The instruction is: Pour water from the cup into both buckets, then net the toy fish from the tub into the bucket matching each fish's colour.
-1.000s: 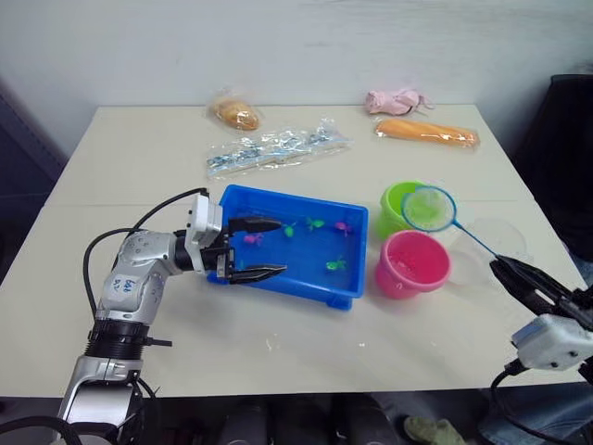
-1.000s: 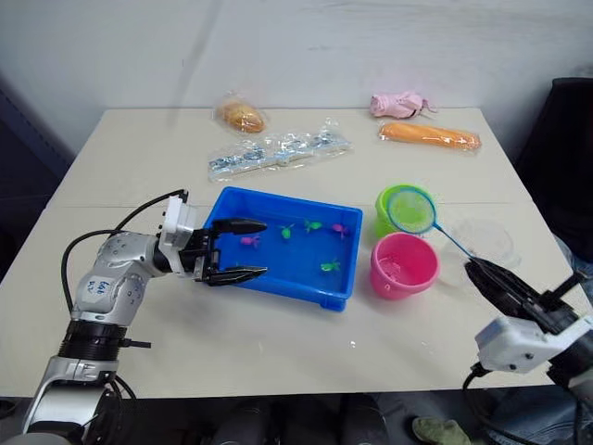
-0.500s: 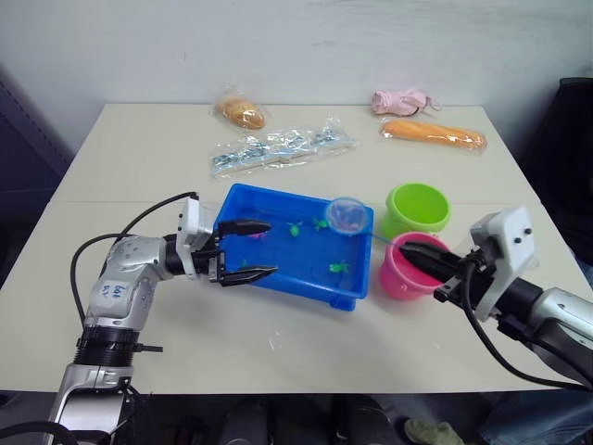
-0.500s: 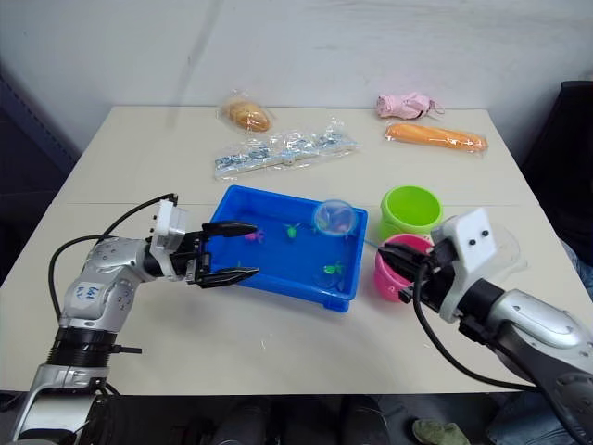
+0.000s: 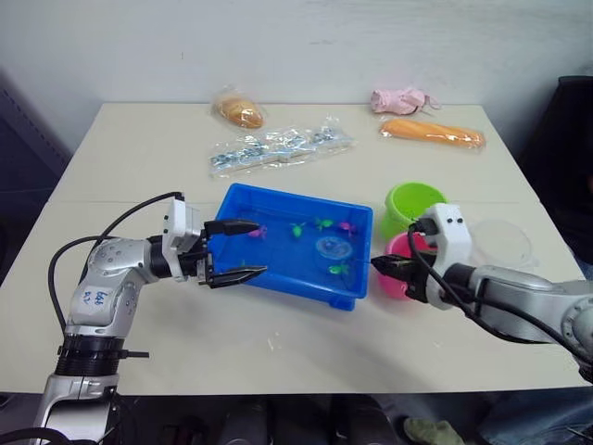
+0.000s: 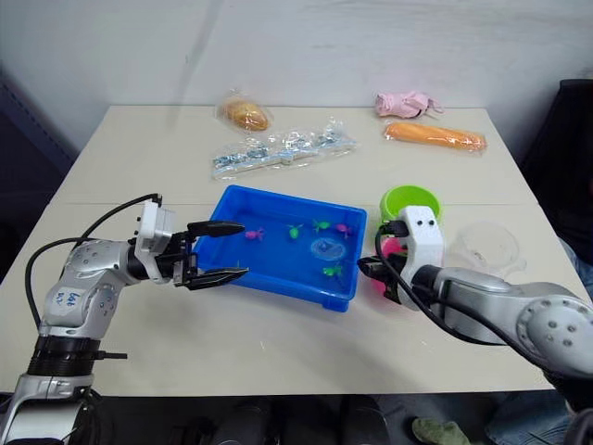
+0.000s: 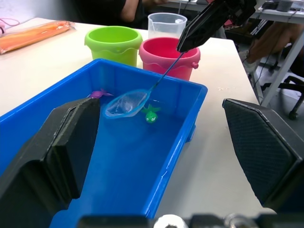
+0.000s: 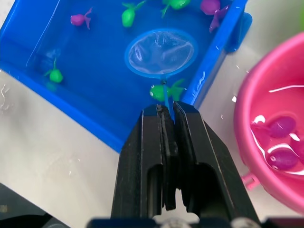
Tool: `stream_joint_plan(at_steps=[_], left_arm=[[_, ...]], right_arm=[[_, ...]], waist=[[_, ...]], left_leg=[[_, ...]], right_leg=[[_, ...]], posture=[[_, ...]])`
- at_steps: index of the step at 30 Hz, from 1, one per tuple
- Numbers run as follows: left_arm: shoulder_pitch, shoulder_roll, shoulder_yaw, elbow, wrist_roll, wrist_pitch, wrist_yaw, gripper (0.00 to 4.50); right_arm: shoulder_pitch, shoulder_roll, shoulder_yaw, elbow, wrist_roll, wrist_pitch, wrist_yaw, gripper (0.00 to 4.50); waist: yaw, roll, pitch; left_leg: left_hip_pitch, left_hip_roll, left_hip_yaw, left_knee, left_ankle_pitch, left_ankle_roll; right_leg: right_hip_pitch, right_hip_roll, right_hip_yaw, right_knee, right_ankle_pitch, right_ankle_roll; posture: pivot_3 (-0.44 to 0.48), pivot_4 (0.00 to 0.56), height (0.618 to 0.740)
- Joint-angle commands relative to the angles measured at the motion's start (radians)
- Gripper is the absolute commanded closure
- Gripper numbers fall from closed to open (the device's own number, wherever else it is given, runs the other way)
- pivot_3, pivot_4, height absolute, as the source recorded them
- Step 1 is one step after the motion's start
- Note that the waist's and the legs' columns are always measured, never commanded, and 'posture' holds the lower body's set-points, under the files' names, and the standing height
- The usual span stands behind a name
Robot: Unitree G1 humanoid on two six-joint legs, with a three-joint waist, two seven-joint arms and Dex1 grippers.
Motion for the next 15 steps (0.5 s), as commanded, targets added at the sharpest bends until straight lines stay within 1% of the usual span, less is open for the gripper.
stream_joint_plan(at_steps=[1, 6, 11, 15], left_arm=[[0.002, 0.006, 0.020, -0.044, -0.018, 0.000, 0.010, 0.05], [0.006, 0.000, 0.022, -0.053, -0.016, -0.003, 0.027, 0.05], [0.022, -0.004, 0.020, -0.073, -0.018, -0.002, 0.045, 0.05], [0.030, -0.008, 0.021, -0.083, -0.018, -0.001, 0.058, 0.05]], right_arm=[[-0.073, 0.038, 0.035, 0.040, 0.051, 0.019, -0.078, 4.50], [-0.151, 0.074, 0.053, 0.098, 0.052, 0.072, -0.146, 4.50], [-0.207, 0.065, 0.071, 0.141, 0.052, 0.134, -0.189, 4.50], [-0.239, 0.079, 0.074, 0.160, 0.052, 0.155, -0.207, 4.50]], waist=[[-0.002, 0.000, 0.000], [-0.002, 0.000, 0.000], [-0.003, 0.000, 0.000], [-0.002, 0.000, 0.000]], left_leg=[[0.000, 0.000, 0.000, 0.000, 0.000, 0.000], [-0.001, 0.001, 0.000, 0.000, 0.000, 0.000], [-0.002, 0.001, 0.000, 0.000, 0.000, 0.000], [-0.002, 0.001, 0.000, 0.000, 0.000, 0.000]], right_leg=[[0.000, 0.000, 0.000, 0.000, 0.000, 0.000], [-0.001, 0.000, 0.000, 0.000, 0.000, 0.000], [-0.001, 0.000, 0.000, 0.000, 0.000, 0.000], [-0.002, 0.000, 0.000, 0.000, 0.000, 0.000]], posture=[[0.000, 0.150, 0.740], [0.000, 0.150, 0.740], [0.000, 0.150, 0.740], [0.000, 0.150, 0.740]])
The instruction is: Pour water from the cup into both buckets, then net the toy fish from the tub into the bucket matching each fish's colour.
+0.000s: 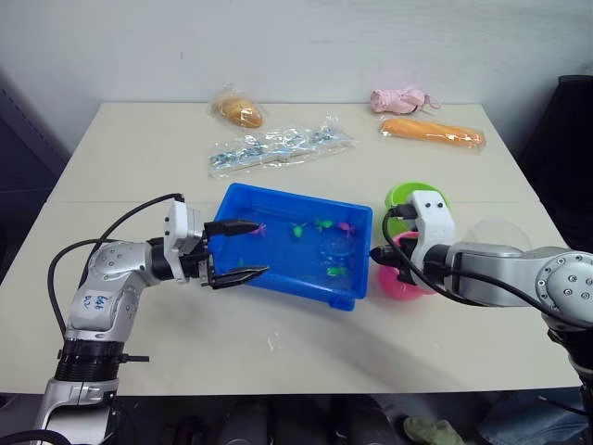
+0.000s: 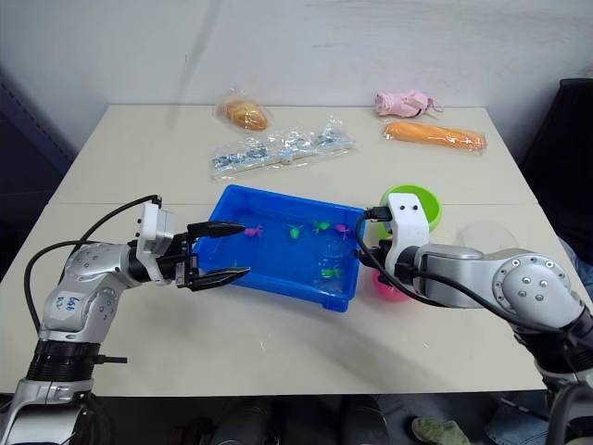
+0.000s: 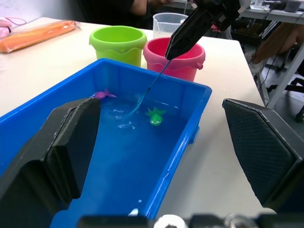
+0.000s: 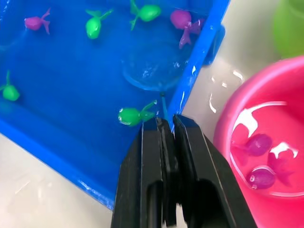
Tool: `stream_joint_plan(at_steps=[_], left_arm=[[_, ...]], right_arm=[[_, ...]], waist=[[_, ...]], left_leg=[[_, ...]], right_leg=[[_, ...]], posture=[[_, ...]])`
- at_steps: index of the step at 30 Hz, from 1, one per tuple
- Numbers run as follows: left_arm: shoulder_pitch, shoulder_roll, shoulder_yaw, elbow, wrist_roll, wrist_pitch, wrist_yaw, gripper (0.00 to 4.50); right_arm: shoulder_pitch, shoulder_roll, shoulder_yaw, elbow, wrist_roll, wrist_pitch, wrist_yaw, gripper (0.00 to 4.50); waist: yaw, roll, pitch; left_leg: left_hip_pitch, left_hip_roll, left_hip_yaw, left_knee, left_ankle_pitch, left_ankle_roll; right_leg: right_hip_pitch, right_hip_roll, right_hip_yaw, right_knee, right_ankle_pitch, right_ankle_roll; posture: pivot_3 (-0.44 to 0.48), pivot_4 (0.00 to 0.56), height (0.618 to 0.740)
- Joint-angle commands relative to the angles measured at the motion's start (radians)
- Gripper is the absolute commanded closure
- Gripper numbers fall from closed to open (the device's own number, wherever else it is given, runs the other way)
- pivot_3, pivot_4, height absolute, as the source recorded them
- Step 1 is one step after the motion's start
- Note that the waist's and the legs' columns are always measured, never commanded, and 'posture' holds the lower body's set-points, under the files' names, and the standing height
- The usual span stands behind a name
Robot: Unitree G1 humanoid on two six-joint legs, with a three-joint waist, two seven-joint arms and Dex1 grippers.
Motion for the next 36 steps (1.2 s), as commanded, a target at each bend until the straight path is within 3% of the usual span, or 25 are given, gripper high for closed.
stream_joint_plan(at_steps=[1, 11, 26, 36], left_arm=[[0.010, -0.002, 0.022, -0.045, -0.018, -0.008, 0.015, 0.05], [0.008, -0.003, 0.021, -0.049, -0.022, -0.005, 0.029, 0.05], [0.028, 0.005, 0.033, -0.073, -0.028, 0.005, 0.043, 0.05], [0.027, 0.000, 0.034, -0.068, -0.022, 0.003, 0.043, 0.05]], right_arm=[[-0.035, 0.008, -0.006, 0.008, 0.013, 0.018, -0.030, 4.50], [-0.105, 0.032, 0.021, 0.008, -0.035, 0.031, -0.066, 4.50], [-0.118, 0.051, 0.033, -0.079, -0.415, 0.242, 0.238, 4.50], [-0.074, 0.088, -0.008, -0.148, -0.616, 0.274, 0.452, 4.50]], waist=[[0.001, 0.000, 0.000], [-0.001, 0.000, 0.000], [-0.003, 0.000, 0.000], [-0.006, 0.000, 0.000]], left_leg=[[0.000, 0.000, 0.000, 0.000, 0.000, 0.000], [-0.001, 0.000, 0.000, 0.000, 0.000, 0.000], [-0.002, 0.000, 0.000, -0.001, 0.000, 0.000], [-0.002, 0.000, 0.000, -0.001, 0.000, 0.000]], right_leg=[[0.000, 0.000, 0.000, 0.000, 0.000, 0.000], [-0.001, 0.000, 0.000, 0.000, 0.000, 0.000], [-0.002, 0.000, 0.000, -0.001, 0.000, 0.000], [-0.002, 0.000, -0.001, -0.001, 0.000, 0.000]], posture=[[0.000, 0.150, 0.740], [0.000, 0.150, 0.740], [0.000, 0.150, 0.740], [0.000, 0.150, 0.740]])
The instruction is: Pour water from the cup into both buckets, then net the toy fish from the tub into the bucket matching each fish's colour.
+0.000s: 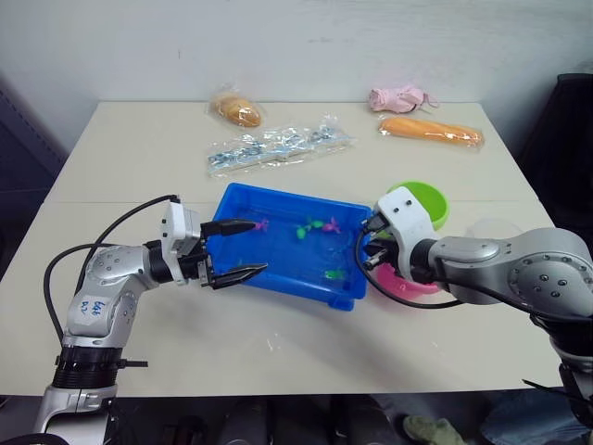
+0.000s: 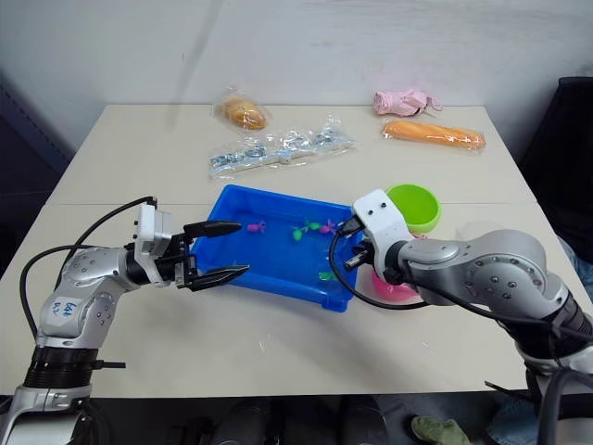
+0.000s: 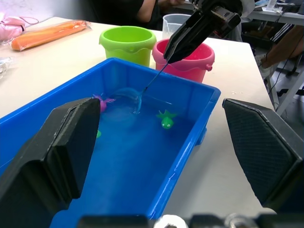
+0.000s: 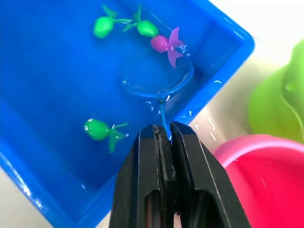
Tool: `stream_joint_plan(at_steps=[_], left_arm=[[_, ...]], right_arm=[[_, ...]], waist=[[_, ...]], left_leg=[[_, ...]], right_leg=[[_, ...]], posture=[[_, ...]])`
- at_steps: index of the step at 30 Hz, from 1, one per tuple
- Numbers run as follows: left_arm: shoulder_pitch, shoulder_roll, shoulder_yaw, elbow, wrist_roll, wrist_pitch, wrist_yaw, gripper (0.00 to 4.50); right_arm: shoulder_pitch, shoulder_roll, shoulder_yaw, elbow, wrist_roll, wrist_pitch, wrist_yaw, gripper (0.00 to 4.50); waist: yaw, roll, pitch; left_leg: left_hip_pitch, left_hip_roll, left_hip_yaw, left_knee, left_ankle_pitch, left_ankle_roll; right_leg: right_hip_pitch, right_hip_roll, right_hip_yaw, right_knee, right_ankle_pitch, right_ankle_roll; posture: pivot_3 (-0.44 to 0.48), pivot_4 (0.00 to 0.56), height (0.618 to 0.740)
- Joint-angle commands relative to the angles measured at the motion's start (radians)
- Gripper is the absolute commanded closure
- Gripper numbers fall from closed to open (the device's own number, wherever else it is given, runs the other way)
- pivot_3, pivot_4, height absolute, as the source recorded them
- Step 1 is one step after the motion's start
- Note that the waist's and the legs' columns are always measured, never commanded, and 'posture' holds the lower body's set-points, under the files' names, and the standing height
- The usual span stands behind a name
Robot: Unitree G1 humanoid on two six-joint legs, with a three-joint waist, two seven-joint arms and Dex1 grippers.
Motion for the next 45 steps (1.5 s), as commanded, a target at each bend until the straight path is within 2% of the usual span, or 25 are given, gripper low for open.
stream_joint_plan(at_steps=[1, 11, 18, 27, 36, 45], left_arm=[[-0.002, 0.002, 0.015, -0.033, -0.019, -0.006, 0.002, 0.05], [-0.011, -0.005, 0.007, -0.026, -0.017, -0.008, -0.001, 0.05], [-0.013, -0.003, 0.008, -0.026, -0.016, -0.007, -0.002, 0.05], [0.009, 0.024, 0.028, -0.032, -0.020, -0.002, -0.010, 0.05], [0.013, 0.034, 0.037, -0.037, -0.023, 0.001, -0.006, 0.05], [0.029, 0.041, 0.045, -0.048, -0.024, 0.002, -0.001, 0.05]], right_arm=[[0.018, 0.013, -0.047, -0.048, -0.065, 0.001, 0.063, 4.50], [0.073, 0.051, -0.093, -0.071, -0.186, 0.059, 0.147, 4.50], [0.090, 0.125, -0.108, -0.056, -0.288, 0.076, 0.182, 4.50], [0.067, 0.233, -0.101, -0.064, -0.441, 0.050, 0.293, 4.50], [0.072, 0.278, -0.083, -0.066, -0.567, 0.043, 0.415, 4.50], [0.080, 0.305, -0.110, -0.095, -0.610, 0.102, 0.489, 4.50]], waist=[[-0.001, 0.000, 0.000], [-0.002, 0.000, 0.000], [-0.009, 0.000, 0.000], [-0.017, 0.000, 0.000], [-0.017, 0.000, 0.000], [-0.018, 0.000, 0.000]], left_leg=[[0.000, 0.000, 0.000, 0.000, 0.000, 0.000], [0.000, 0.000, 0.000, 0.000, 0.000, 0.000], [0.000, 0.000, 0.000, 0.000, 0.000, 0.000], [0.000, 0.000, 0.000, -0.001, 0.000, 0.000], [0.000, 0.000, 0.001, -0.001, 0.000, 0.000], [0.000, 0.000, 0.001, -0.001, 0.000, 0.000]], right_leg=[[0.000, 0.000, 0.000, 0.000, 0.000, 0.000], [0.000, 0.000, 0.000, 0.000, 0.000, 0.000], [0.000, 0.000, 0.000, 0.000, 0.000, 0.000], [-0.001, 0.001, 0.000, 0.000, 0.000, 0.000], [-0.001, 0.000, 0.000, 0.000, 0.000, 0.000], [-0.002, 0.001, 0.000, 0.000, 0.000, 0.000]], posture=[[0.000, 0.150, 0.740], [0.000, 0.150, 0.740], [0.000, 0.150, 0.740], [0.000, 0.150, 0.740], [0.000, 0.150, 0.740], [0.000, 0.150, 0.740]])
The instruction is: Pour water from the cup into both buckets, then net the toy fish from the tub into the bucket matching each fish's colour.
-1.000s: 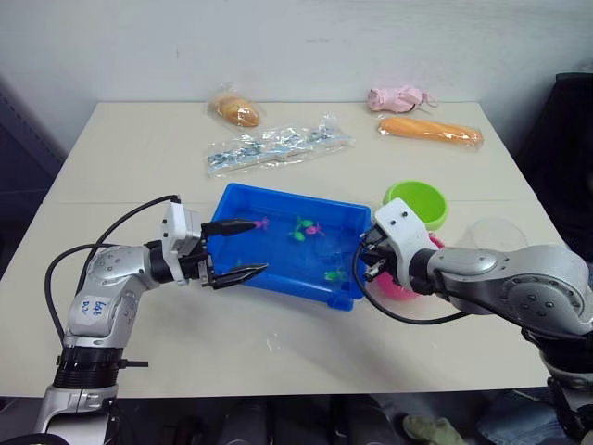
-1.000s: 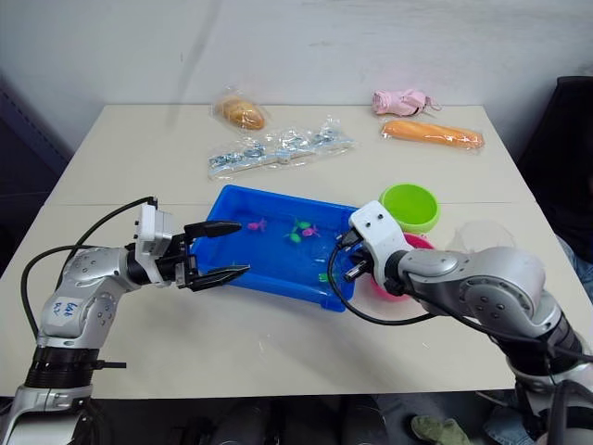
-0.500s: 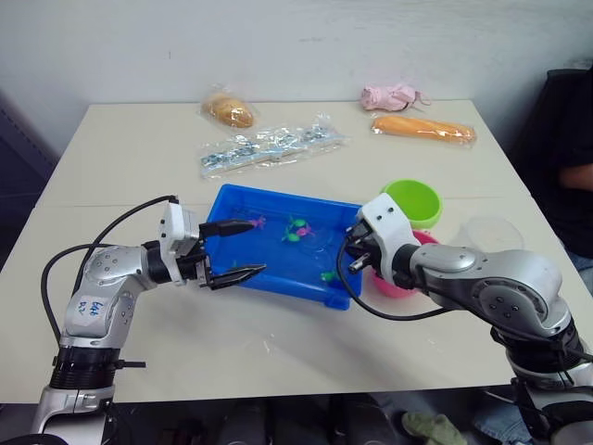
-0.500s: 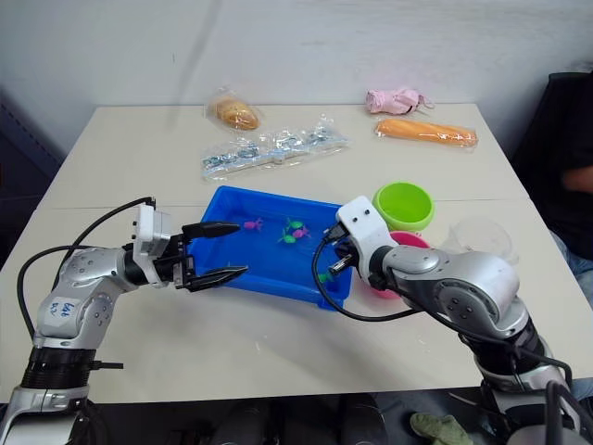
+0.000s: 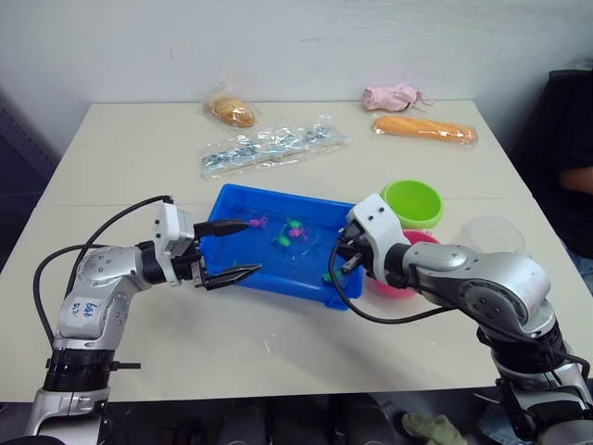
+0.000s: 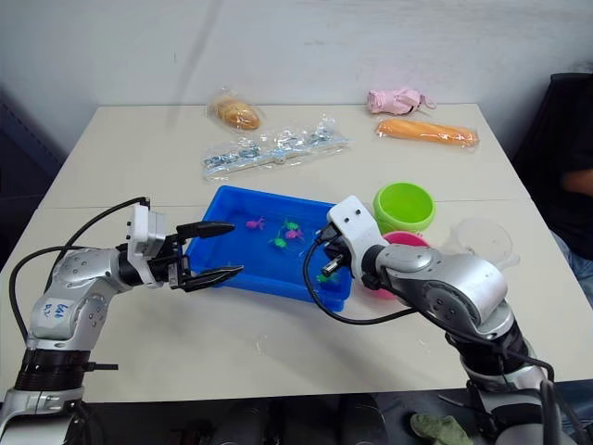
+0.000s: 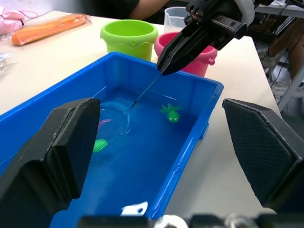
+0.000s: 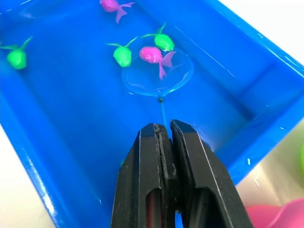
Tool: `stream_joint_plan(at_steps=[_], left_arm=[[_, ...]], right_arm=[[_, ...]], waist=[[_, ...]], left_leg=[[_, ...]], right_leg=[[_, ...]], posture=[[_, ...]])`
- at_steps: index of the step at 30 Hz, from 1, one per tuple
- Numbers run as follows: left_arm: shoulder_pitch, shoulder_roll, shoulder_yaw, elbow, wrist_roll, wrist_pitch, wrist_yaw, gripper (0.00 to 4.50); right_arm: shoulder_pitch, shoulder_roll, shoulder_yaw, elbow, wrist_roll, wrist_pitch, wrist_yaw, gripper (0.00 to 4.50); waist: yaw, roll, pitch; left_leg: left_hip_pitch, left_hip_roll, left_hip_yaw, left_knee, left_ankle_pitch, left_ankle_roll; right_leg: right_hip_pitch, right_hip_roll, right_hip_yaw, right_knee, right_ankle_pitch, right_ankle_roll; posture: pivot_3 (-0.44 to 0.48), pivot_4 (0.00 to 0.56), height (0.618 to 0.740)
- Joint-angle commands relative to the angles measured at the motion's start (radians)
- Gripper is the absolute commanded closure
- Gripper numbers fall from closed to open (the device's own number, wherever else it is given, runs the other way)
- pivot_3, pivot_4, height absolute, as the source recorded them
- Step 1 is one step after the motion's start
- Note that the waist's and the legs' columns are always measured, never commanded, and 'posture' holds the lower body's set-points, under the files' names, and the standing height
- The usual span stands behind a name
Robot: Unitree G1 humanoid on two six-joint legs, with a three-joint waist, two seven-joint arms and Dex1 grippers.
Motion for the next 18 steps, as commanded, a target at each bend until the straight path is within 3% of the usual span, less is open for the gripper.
stream_joint_plan(at_steps=[1, 18], left_arm=[[0.005, 0.010, 0.026, -0.038, -0.023, -0.002, 0.001, 0.05], [0.025, 0.048, 0.061, 0.002, -0.012, -0.017, -0.013, 0.05]], right_arm=[[-0.002, 0.001, -0.038, -0.056, -0.009, 0.027, 0.029, 4.50], [0.004, 0.038, -0.066, -0.089, -0.036, 0.071, 0.134, 4.50]], waist=[[0.000, 0.000, 0.000], [-0.001, 0.000, 0.000]], left_leg=[[0.000, 0.000, 0.000, 0.000, 0.000, 0.000], [0.000, 0.000, 0.000, 0.000, 0.000, 0.000]], right_leg=[[0.000, 0.000, 0.000, 0.000, 0.000, 0.000], [-0.001, 0.000, 0.000, 0.000, 0.000, 0.000]], posture=[[0.000, 0.150, 0.740], [0.000, 0.150, 0.740]])
